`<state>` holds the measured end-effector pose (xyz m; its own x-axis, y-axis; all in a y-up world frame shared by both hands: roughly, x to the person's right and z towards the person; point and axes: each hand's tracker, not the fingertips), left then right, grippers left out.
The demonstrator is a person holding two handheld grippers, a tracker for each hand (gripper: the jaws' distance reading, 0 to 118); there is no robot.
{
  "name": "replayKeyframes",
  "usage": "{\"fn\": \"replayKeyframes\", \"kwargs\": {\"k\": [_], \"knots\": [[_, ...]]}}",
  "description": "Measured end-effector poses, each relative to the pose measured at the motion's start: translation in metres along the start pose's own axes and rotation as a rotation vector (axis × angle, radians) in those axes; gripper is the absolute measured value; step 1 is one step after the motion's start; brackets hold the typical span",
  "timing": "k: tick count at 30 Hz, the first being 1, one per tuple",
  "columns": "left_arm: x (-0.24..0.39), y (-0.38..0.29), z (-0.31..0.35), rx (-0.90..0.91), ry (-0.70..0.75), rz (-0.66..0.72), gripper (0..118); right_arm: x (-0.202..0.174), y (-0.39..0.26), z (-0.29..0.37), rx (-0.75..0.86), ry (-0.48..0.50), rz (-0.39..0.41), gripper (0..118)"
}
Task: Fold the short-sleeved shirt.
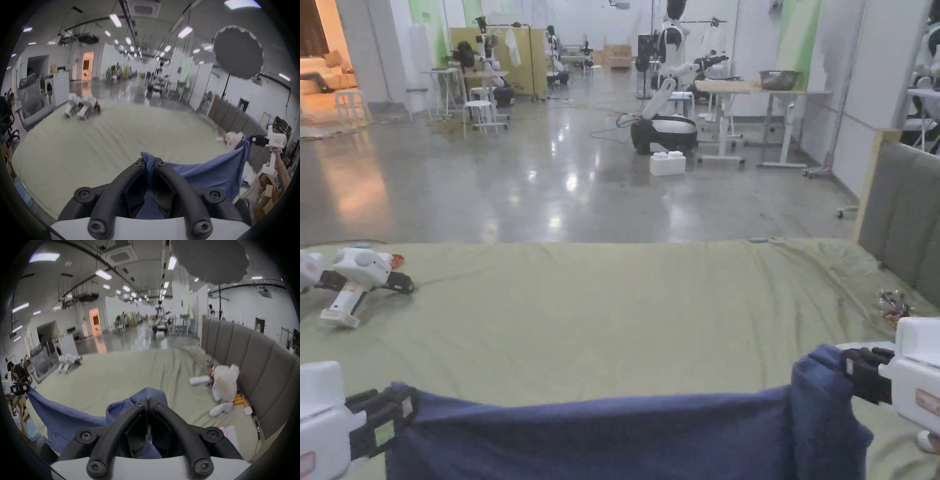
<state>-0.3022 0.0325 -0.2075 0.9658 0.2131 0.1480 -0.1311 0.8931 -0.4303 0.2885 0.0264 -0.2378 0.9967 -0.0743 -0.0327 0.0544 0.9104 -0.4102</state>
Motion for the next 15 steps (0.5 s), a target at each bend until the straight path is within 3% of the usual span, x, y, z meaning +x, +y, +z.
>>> {"fn": "replayKeyframes", "kwargs": {"k": [4, 15], "knots": [[0.021, 0.054, 0.032, 0.132, -0.065, 0.014, 6, -0.005, 0.046, 0.042, 0.153, -0.007, -0.021, 0], [0.067, 0.183, 0.082, 0.395, -0.023, -0.071, 5, -0.027, 0.179, 0.091, 0.409, -0.016, 0.007, 0]]}}
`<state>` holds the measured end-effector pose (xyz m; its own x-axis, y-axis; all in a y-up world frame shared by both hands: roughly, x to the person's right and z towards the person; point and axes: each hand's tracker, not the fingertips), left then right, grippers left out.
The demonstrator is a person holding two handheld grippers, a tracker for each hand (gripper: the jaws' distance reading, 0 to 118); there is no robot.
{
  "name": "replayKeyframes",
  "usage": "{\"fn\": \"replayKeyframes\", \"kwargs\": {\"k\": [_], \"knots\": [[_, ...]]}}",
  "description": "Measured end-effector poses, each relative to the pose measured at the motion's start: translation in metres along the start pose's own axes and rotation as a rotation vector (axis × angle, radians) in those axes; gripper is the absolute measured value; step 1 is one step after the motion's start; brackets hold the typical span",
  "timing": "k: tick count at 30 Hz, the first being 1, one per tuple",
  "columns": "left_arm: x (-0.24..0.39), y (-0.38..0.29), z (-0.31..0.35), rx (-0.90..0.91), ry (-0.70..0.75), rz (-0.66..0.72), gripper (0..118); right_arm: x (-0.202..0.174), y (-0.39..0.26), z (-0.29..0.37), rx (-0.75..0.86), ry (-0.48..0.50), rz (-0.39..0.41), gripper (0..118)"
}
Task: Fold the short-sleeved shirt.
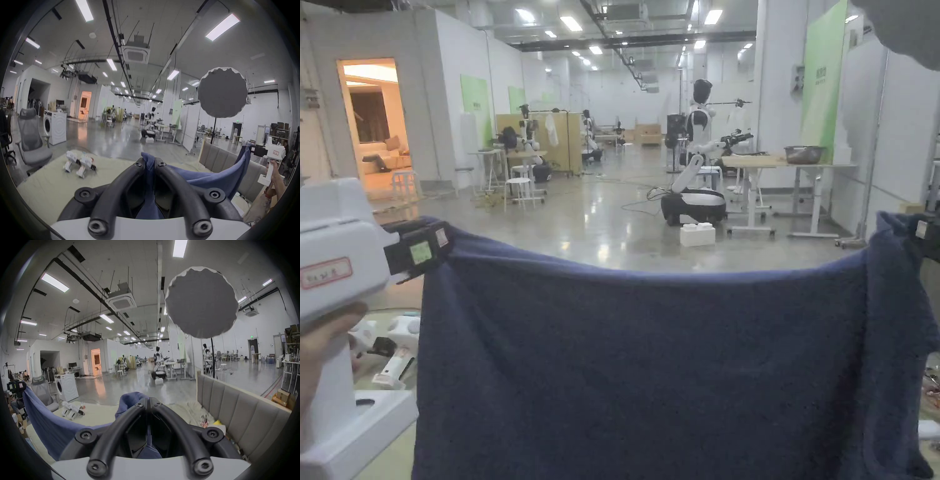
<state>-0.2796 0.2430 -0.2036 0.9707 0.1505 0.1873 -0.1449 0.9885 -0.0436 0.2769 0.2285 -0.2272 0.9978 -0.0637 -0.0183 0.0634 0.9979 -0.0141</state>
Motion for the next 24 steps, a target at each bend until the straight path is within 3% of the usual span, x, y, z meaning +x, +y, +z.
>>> {"fn": "replayKeyframes", "kwargs": {"k": [11, 24], "knots": [[0.000, 0.084, -0.058, 0.066, 0.080, -0.075, 5, -0.012, 0.102, -0.064, 0.066, -0.048, 0.049, 0], [-0.015, 0.071, -0.163, 0.002, 0.157, -0.116, 5, -0.036, 0.094, -0.153, 0.062, -0.134, 0.140, 0]]}}
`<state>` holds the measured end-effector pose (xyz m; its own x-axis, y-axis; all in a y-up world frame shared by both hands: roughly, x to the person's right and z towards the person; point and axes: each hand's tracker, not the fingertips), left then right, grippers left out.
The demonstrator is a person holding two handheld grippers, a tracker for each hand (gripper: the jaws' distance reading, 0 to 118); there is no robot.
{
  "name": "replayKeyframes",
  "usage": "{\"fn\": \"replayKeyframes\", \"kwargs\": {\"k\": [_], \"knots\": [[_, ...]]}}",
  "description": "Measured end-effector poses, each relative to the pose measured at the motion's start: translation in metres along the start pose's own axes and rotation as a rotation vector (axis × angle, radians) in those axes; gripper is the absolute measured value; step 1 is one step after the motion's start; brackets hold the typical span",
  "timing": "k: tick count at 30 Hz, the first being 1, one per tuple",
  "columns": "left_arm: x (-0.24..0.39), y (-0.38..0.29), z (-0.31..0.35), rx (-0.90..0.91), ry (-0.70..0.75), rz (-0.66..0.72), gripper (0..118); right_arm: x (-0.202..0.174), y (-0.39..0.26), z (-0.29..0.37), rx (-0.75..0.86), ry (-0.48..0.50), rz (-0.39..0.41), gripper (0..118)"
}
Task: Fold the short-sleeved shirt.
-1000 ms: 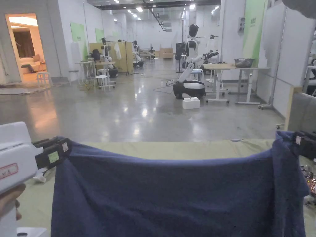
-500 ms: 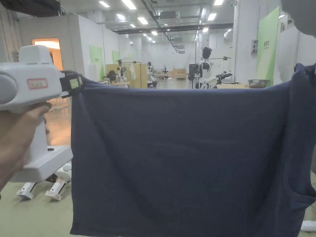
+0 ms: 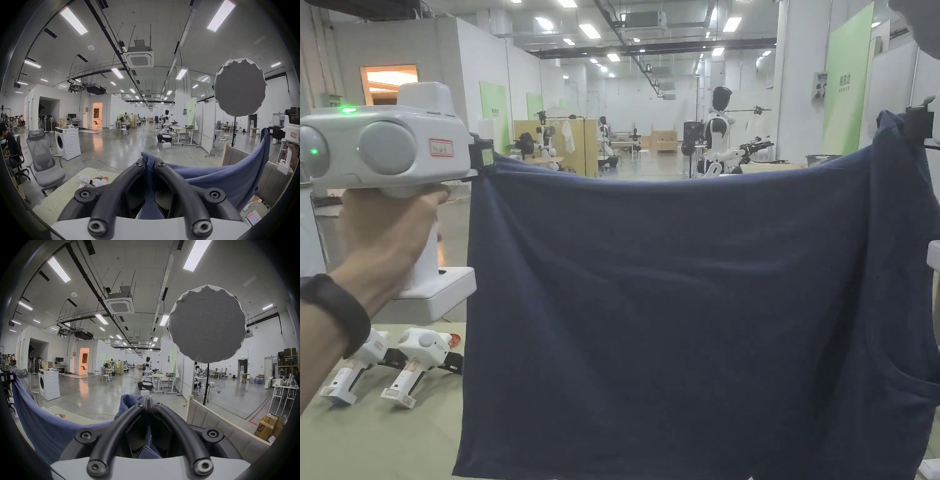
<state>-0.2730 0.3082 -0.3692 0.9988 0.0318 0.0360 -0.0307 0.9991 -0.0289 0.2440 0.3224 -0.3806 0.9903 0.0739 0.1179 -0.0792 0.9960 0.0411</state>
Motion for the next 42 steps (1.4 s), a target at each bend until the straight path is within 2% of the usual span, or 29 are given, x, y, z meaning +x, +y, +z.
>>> {"fn": "replayKeyframes", "kwargs": {"k": [2, 5, 10, 16, 23, 25, 32, 36, 40, 42], "knots": [[0.000, -0.003, -0.009, -0.007, 0.002, -0.005, 5, -0.006, -0.002, -0.014, -0.014, -0.040, 0.037, 0], [0.001, -0.008, -0.022, -0.006, 0.004, 0.005, 5, -0.013, -0.005, -0.032, -0.008, -0.044, 0.040, 0], [0.007, -0.014, -0.059, -0.034, 0.047, -0.035, 4, -0.018, -0.007, -0.067, -0.010, -0.056, 0.024, 0], [0.005, -0.020, -0.102, -0.043, 0.058, -0.017, 4, -0.021, -0.001, -0.109, -0.025, -0.061, 0.021, 0], [0.004, -0.030, -0.138, -0.061, 0.060, -0.042, 4, -0.031, -0.006, -0.132, -0.024, -0.060, 0.042, 0], [0.004, -0.040, -0.145, -0.080, 0.064, -0.050, 4, -0.031, -0.016, -0.135, -0.032, -0.050, 0.017, 0], [-0.001, -0.126, -0.168, -0.204, 0.037, -0.011, 4, -0.039, -0.092, -0.141, -0.131, 0.008, -0.013, 0], [-0.004, -0.187, -0.155, -0.257, 0.018, 0.108, 4, -0.037, -0.142, -0.133, -0.199, 0.031, -0.043, 0], [-0.002, -0.226, -0.124, -0.317, 0.003, 0.119, 4, -0.024, -0.175, -0.097, -0.228, 0.084, -0.122, 0], [-0.003, -0.240, -0.096, -0.310, -0.022, 0.124, 4, -0.015, -0.190, -0.067, -0.232, 0.135, -0.115, 0]]}}
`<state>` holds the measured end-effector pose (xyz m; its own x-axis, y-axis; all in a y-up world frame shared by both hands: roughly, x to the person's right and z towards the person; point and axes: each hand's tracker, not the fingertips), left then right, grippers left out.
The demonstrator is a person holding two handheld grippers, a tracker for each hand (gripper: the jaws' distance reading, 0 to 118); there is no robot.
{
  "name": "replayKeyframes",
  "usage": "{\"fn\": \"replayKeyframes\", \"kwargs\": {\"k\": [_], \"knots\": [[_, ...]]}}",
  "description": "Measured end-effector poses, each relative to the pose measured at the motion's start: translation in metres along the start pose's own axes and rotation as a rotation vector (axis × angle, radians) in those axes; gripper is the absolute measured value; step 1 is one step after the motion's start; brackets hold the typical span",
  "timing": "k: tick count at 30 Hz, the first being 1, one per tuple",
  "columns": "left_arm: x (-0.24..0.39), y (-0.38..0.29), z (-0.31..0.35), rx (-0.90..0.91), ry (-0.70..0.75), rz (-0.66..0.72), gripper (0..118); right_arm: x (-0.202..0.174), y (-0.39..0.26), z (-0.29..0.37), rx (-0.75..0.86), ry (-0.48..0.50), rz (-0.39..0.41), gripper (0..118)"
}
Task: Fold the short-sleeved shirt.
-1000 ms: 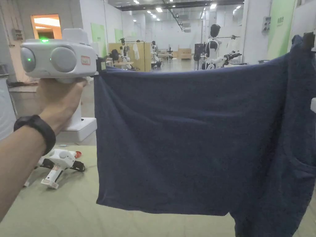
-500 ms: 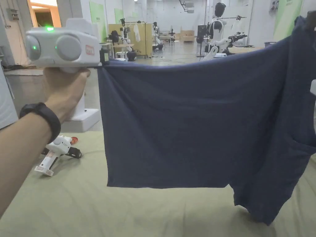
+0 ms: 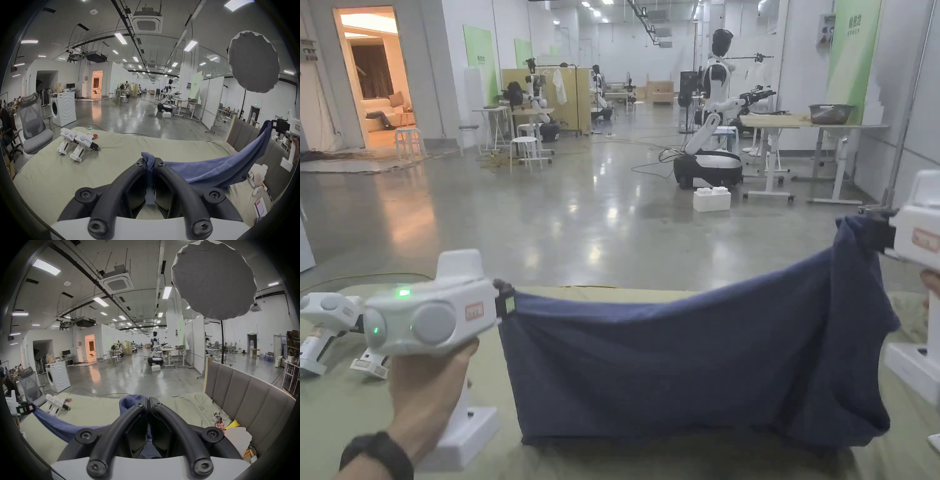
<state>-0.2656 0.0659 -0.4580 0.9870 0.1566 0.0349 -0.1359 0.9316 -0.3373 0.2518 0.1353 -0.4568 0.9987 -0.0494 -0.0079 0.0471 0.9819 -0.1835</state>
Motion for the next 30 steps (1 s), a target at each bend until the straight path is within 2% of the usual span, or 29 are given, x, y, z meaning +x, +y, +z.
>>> {"fn": "replayKeyframes", "kwargs": {"k": [3, 5, 7, 8, 11, 14, 15, 17, 18, 20, 22, 24, 26, 28, 30], "knots": [[-0.015, -0.034, 0.034, 0.000, -0.035, 0.020, 4, 0.006, -0.033, 0.053, -0.002, 0.045, 0.042, 0], [-0.021, -0.061, 0.067, 0.012, -0.098, 0.071, 4, 0.010, -0.058, 0.090, -0.006, 0.086, 0.001, 0], [-0.023, -0.093, 0.103, 0.041, -0.125, 0.057, 4, 0.018, -0.089, 0.130, 0.003, 0.140, -0.118, 0], [-0.025, -0.110, 0.121, 0.051, -0.147, 0.061, 4, 0.022, -0.106, 0.150, -0.013, 0.166, -0.151, 0], [-0.032, -0.158, 0.168, 0.022, -0.154, 0.115, 4, 0.027, -0.157, 0.210, -0.020, 0.163, -0.153, 0], [-0.042, -0.200, 0.210, -0.001, -0.145, 0.112, 4, 0.032, -0.203, 0.264, -0.046, 0.208, -0.207, 0], [-0.044, -0.212, 0.223, -0.016, -0.141, 0.105, 4, 0.032, -0.218, 0.282, -0.044, 0.196, -0.221, 0], [-0.052, -0.234, 0.244, -0.031, -0.117, 0.115, 4, 0.032, -0.241, 0.307, -0.089, 0.235, -0.213, 0], [-0.056, -0.243, 0.252, -0.060, -0.116, 0.113, 4, 0.029, -0.253, 0.318, -0.102, 0.210, -0.202, 0], [-0.061, -0.261, 0.262, -0.107, -0.100, 0.115, 4, 0.028, -0.273, 0.333, -0.188, 0.244, -0.199, 0], [-0.065, -0.279, 0.265, -0.171, -0.090, 0.125, 4, 0.024, -0.291, 0.336, -0.248, 0.246, -0.200, 0], [-0.063, -0.296, 0.266, -0.225, -0.101, 0.085, 4, 0.019, -0.308, 0.335, -0.311, 0.237, -0.156, 0], [-0.063, -0.307, 0.260, -0.270, -0.084, 0.046, 4, 0.025, -0.326, 0.327, -0.369, 0.248, -0.176, 0], [-0.063, -0.316, 0.253, -0.315, -0.082, 0.048, 5, 0.021, -0.335, 0.321, -0.412, 0.227, -0.151, 0], [-0.064, -0.321, 0.244, -0.359, -0.063, 0.056, 19, 0.021, -0.344, 0.313, -0.511, 0.212, -0.111, 0]]}}
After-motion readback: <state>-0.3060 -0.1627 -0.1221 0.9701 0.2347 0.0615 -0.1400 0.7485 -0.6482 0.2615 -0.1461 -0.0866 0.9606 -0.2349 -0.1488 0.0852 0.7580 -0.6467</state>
